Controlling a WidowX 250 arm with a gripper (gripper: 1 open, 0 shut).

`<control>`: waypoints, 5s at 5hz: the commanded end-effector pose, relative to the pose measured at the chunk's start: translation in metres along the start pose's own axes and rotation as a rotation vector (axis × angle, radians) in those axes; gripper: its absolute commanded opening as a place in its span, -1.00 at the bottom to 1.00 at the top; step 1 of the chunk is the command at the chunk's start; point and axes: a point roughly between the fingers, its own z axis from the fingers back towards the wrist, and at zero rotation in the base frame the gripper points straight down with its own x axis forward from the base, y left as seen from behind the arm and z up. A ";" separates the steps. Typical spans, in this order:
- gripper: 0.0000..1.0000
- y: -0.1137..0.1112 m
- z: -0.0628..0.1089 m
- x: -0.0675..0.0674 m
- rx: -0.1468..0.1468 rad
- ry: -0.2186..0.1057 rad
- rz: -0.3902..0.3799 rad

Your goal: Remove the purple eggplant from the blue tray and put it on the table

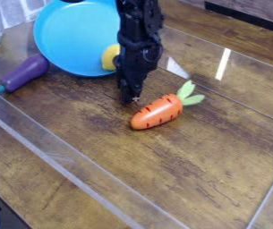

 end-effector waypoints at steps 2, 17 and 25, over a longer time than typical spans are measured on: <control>-1.00 -0.043 0.013 0.022 -0.017 -0.015 -0.089; 1.00 -0.060 0.010 0.017 0.022 -0.055 -0.262; 1.00 -0.107 0.023 0.069 0.100 -0.150 -0.326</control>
